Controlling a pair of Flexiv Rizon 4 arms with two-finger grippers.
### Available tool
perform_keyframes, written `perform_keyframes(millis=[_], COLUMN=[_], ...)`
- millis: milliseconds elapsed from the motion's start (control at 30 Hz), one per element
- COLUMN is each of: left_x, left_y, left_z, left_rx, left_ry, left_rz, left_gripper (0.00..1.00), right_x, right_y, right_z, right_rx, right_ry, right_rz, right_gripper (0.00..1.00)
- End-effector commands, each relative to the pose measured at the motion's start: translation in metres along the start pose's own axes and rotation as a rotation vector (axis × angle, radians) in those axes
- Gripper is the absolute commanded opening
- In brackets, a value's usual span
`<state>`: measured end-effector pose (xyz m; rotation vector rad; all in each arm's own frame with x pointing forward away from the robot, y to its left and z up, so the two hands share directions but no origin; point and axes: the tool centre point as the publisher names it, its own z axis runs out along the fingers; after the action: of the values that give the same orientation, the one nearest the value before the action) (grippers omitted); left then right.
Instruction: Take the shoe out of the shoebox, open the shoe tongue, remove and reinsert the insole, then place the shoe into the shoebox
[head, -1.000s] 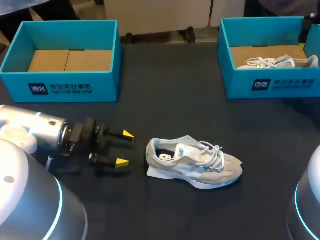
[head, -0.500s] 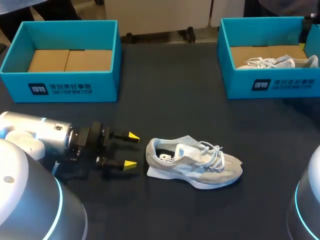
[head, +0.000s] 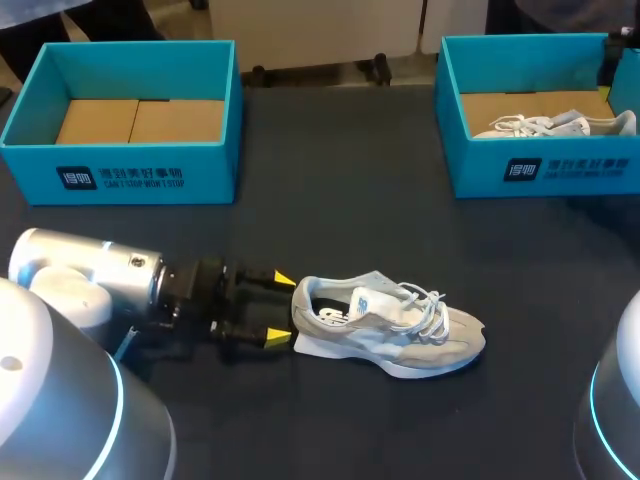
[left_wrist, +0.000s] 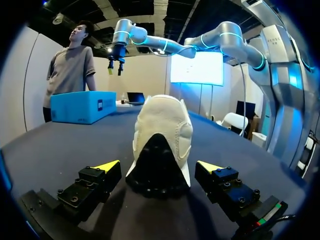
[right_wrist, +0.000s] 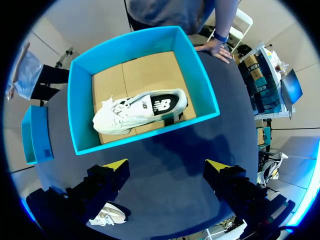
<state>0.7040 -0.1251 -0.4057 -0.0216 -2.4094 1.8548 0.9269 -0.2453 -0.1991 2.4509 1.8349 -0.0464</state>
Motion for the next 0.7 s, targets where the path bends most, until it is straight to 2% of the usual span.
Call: perform_keyframes(millis=[33,700], left_x=[-0.001,-0.002], left_y=[0.002,0.001], left_z=[0.008,0.031], left_rx=[-0.002,-0.002], left_ry=[-0.005,0.033], left_rz=[0.003,0.018], left_gripper=[1.0,1.0], right_x=[0.0,0.0], right_y=[0.0,0.0], right_z=[0.0,0.0], right_rx=[0.0,0.0], right_ry=[0.0,0.0], right_rz=[0.0,0.0], right_gripper=[1.0,1.0])
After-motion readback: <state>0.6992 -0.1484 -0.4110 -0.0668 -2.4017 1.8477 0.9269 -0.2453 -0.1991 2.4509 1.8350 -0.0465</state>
